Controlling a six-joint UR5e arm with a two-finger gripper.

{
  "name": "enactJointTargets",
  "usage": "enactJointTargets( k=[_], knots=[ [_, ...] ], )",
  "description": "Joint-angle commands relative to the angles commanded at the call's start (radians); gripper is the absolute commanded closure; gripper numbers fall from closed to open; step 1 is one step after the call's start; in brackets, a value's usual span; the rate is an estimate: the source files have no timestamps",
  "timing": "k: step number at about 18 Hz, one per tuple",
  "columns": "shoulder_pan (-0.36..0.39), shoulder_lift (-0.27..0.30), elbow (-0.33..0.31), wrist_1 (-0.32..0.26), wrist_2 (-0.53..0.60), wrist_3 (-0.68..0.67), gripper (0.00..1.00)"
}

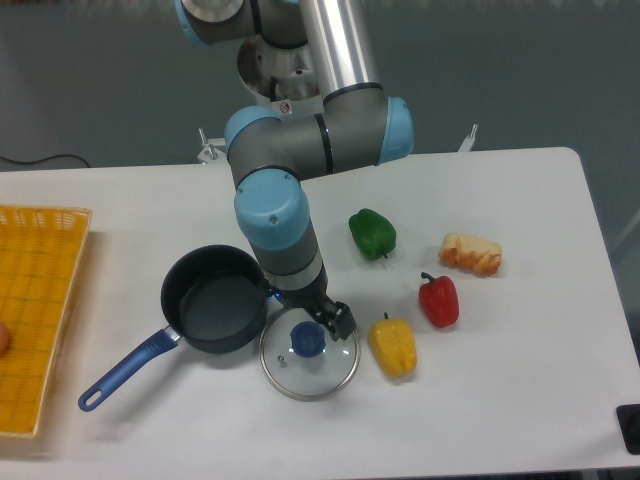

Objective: Pick up the red pepper
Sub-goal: 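Move the gripper over toward the red bell pepper, then lower the open gripper around the red bell pepper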

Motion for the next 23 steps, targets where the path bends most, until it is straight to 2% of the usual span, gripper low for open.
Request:
enactJointTargets(
  k=[3,5,9,13,16,20,23],
  knots=[
    [0.011,0.002,0.011,-0.002,-0.003,-0.012,0.00],
    [0.009,0.005,-0.009,0.000,0.006,-0.029,0.00],
    [0.023,0.015,-0.020,0.023,0.005,-0.179,0.00],
    [0.048,0.029,-0.043,0.031,0.005,-0.187,0.00],
    [0.110,0.026,-0.052,0.032,0.005,-0.190,0.00],
    [0.207,0.026,-0.060,0.026,-0.005,-0.277,0.00],
    [0.265,0.018,-0.075,0.031,-0.009,-0.293,0.00]
  ],
)
